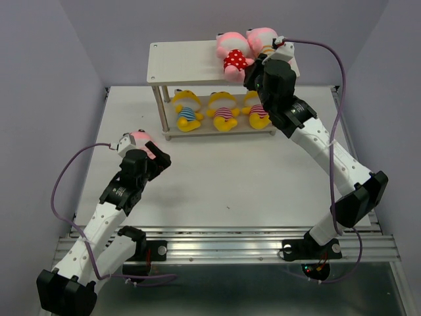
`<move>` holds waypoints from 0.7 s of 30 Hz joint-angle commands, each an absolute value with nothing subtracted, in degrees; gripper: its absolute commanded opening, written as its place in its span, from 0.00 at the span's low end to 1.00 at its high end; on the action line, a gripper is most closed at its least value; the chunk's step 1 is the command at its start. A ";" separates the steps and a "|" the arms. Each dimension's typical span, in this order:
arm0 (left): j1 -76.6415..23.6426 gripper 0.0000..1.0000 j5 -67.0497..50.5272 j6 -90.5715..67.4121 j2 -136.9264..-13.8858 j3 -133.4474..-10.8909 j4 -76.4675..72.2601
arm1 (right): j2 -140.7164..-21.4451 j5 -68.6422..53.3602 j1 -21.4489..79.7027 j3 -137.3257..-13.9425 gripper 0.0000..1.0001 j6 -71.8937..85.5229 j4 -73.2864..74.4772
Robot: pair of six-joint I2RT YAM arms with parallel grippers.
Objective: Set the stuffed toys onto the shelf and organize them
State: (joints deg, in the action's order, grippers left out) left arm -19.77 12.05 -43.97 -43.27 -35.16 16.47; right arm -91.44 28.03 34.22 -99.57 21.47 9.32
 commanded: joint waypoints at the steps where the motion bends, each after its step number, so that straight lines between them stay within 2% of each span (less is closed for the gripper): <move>1: -19.69 0.99 12.74 -43.07 -42.80 -35.51 14.59 | -90.26 26.19 34.72 -99.49 0.01 23.64 5.54; 21: -19.69 0.99 12.83 -43.07 -42.54 -35.51 14.68 | -91.14 24.17 34.72 -99.67 0.02 26.01 4.57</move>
State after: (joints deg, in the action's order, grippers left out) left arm -19.75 12.05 -43.97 -43.27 -35.16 16.08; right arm -91.55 23.88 34.22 -99.39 24.82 8.45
